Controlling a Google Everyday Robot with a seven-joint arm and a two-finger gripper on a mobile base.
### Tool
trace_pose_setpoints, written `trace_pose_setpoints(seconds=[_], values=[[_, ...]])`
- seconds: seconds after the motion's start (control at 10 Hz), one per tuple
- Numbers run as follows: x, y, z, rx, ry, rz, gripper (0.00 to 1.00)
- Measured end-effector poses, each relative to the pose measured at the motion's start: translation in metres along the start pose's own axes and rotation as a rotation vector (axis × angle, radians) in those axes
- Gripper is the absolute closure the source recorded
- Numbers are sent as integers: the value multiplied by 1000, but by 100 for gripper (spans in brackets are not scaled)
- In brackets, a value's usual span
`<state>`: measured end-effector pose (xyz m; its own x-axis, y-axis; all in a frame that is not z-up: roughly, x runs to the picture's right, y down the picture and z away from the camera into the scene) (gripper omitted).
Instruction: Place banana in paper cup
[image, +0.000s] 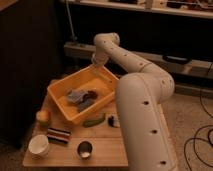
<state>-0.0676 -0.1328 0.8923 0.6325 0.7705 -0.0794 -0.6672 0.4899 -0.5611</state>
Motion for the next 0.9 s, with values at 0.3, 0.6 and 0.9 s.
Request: trace_pose_setpoints(seconds=[0.3,0.6,0.9], values=[[-3,59,-23,-179,-96,27,100],[3,129,-28,-384,-169,17,100],[-8,209,-24,-560,-213,-50,100]])
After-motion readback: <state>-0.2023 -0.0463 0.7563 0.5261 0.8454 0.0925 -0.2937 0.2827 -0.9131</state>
